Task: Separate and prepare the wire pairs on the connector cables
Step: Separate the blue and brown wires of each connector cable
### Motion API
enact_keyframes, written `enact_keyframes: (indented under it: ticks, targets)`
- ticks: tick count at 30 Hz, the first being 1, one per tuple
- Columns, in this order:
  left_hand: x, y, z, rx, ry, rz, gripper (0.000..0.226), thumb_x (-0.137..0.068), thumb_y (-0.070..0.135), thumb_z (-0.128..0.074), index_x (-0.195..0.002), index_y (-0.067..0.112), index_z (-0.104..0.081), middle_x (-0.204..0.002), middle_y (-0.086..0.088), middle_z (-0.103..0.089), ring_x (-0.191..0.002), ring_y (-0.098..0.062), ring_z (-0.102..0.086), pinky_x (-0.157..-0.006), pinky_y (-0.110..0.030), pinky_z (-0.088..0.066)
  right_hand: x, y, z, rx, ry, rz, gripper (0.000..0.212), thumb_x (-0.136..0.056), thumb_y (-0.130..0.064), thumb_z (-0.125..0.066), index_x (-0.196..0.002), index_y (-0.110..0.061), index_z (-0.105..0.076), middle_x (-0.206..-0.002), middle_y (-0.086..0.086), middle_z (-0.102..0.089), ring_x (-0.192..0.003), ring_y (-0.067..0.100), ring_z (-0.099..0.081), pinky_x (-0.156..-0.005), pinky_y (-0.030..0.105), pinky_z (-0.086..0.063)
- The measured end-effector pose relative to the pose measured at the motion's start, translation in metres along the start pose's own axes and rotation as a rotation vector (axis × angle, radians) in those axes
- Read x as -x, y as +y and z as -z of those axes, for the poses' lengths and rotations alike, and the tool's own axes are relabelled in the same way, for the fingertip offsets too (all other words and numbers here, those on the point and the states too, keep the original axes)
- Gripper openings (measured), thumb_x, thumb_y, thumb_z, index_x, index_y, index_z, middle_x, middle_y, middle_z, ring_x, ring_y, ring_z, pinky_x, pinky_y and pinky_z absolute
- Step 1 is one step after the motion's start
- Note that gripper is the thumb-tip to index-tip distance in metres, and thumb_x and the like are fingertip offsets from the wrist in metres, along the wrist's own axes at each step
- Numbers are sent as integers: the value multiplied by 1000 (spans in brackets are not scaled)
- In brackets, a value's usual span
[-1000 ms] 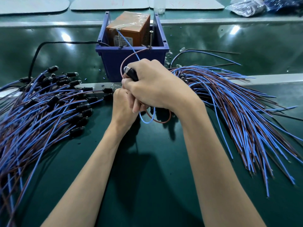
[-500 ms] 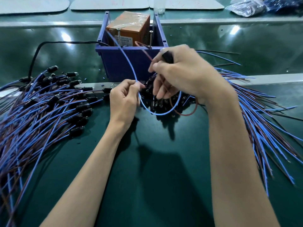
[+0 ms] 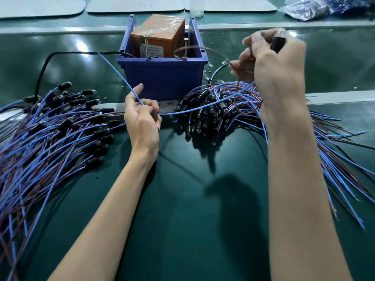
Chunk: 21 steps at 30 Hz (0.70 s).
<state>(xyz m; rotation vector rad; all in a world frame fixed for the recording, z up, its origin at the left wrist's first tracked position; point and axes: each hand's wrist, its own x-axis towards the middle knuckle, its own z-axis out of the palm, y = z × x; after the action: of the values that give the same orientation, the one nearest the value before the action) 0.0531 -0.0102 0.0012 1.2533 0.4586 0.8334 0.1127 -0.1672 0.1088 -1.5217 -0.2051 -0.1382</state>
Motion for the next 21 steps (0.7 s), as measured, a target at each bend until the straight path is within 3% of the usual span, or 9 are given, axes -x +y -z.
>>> enact_keyframes:
  ticks: [4, 8, 12, 14, 17, 21]
  targets:
    - [0, 1, 0, 9, 2, 8, 47, -85, -12, -26, -120, 11, -46, -62, 3, -45, -45, -3, -36, -41, -16, -28, 1, -1, 1, 128, -69, 86, 29, -100, -31, -50, -77, -17, -61, -62, -7, -49, -57, 7, -49, -57, 22, -43]
    - [0, 1, 1, 5, -8, 3, 45, -85, -12, -26, -116, 11, -47, -62, 3, -45, -45, -4, -35, -41, -17, -27, 7, -5, 3, 232, -376, 118, 38, -98, -41, -48, -76, -17, -67, -61, -4, -60, -53, 10, -46, -51, 17, -39]
    - [1, 2, 1, -13, 1, 2, 45, -84, -13, -26, -113, 12, -49, -62, 2, -45, -46, -3, -36, -41, -17, -27, 12, -6, 4, 305, -651, 150, 53, -96, -47, -46, -51, -27, -68, -56, 13, -62, -44, 11, -40, -50, 12, -33]
    - [0, 2, 1, -15, 1, 0, 45, -84, -13, -27, -110, 15, -51, -61, 3, -45, -47, -3, -36, -42, -17, -28, 14, -6, 4, 349, -737, 135, 52, -91, -52, -50, -50, -26, -68, -50, 7, -58, -44, 9, -39, -50, 12, -32]
    - [0, 1, 2, 7, -19, -11, 43, -82, -11, -28, -103, 16, -53, -59, 5, -46, -47, -3, -37, -41, -16, -27, 12, -3, 2, 374, -726, 136, 48, -86, -54, -59, -64, -12, -72, -47, -4, -56, -44, 5, -38, -49, 14, -30]
    - [2, 1, 4, 55, -104, 7, 20, -70, 6, -35, -80, 14, -50, -45, 12, -39, -43, -5, -30, -40, -16, -22, 9, -3, -3, 266, -420, 194, 46, -93, -44, -58, -58, -14, -65, -46, -7, -54, -41, 3, -43, -52, 13, -34]
